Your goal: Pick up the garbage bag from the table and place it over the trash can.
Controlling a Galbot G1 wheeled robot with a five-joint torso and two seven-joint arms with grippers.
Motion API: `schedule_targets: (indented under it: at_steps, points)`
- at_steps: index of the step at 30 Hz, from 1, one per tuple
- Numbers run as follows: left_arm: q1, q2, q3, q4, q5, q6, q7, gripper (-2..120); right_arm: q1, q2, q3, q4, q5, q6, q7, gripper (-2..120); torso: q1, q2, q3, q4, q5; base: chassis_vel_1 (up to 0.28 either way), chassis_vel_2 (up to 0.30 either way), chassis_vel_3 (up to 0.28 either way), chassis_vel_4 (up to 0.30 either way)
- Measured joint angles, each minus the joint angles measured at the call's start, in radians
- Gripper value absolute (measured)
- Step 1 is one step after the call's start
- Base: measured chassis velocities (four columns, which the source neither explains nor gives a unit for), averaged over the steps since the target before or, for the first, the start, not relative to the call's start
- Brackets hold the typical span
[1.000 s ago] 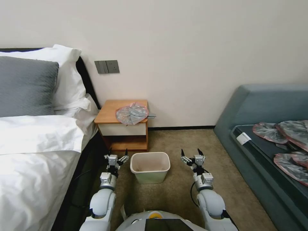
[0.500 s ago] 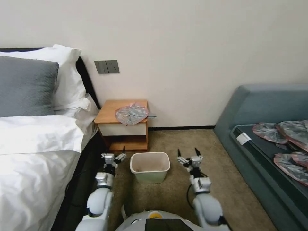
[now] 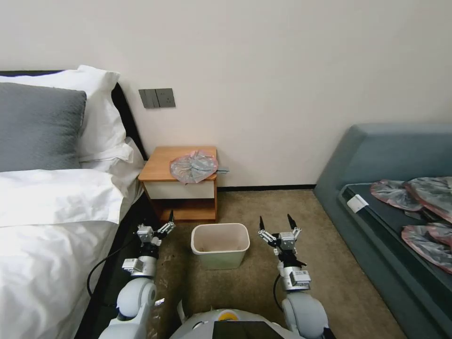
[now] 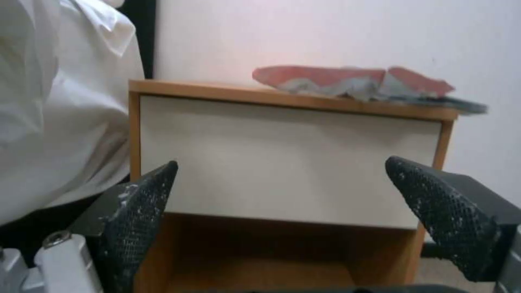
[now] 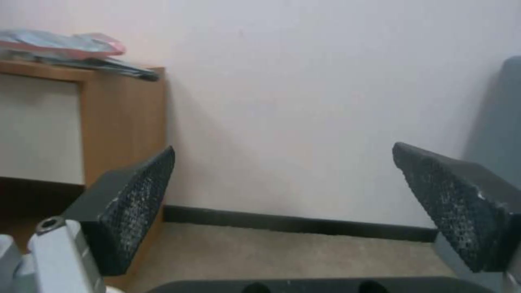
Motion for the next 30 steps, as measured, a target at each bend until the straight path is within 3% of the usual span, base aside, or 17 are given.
schedule_targets:
  at_steps: [4,9,11,13,14,19,24,30]
  points:
    - [0.02,0.0,0.003,-0.002,0.017,-0.006,-0.001,98,0.043,-0.014,0.02,-0.021,0.008,0.002,0.005,100,0.0,0.0,0.0,0.0001,0.0,0.0,0.0,0.0,0.0]
    - [0.033,-0.003,0.002,-0.003,0.04,-0.019,-0.007,98,0.127,-0.104,0.009,-0.054,0.035,0.013,0.013,100,0.0,0.0,0.0,0.0002,0.0001,0.0,0.0,0.0,0.0]
    - [0.036,-0.009,0.001,-0.005,0.06,-0.028,-0.01,98,0.203,-0.187,-0.002,-0.103,0.006,0.042,0.013,100,0.0,0.0,0.0,0.0003,0.0002,0.0,0.0,0.0,0.0]
    - [0.036,-0.011,0.0,-0.005,0.064,-0.031,-0.012,98,0.218,-0.204,-0.005,-0.114,-0.003,0.046,0.013,100,0.0,0.0,0.0,0.0,0.0003,0.0,0.0,0.0,0.0]
    - [0.034,-0.014,0.002,-0.005,0.076,-0.033,-0.016,98,0.266,-0.264,-0.009,-0.142,-0.042,0.057,0.011,100,0.0,0.0,0.0,0.0006,0.0003,0.0,0.0,0.0,0.0]
    - [0.024,-0.02,0.01,0.015,0.1,-0.038,-0.021,98,0.374,-0.397,-0.046,-0.207,-0.134,0.058,0.001,100,0.0,0.0,0.0,0.0002,0.0,0.0,0.0,0.0,0.0]
    - [0.015,-0.025,0.018,0.048,0.113,-0.049,-0.023,98,0.427,-0.448,-0.074,-0.26,-0.218,0.068,-0.008,100,0.0,0.0,0.0,0.0001,0.0001,0.0,0.0,0.0,0.0]
    - [-0.004,-0.044,0.047,0.09,0.132,-0.053,-0.029,98,0.554,-0.455,-0.094,-0.396,-0.428,0.177,-0.03,100,0.0,0.0,0.0,0.0002,0.0,0.0,0.0,0.0,0.0]
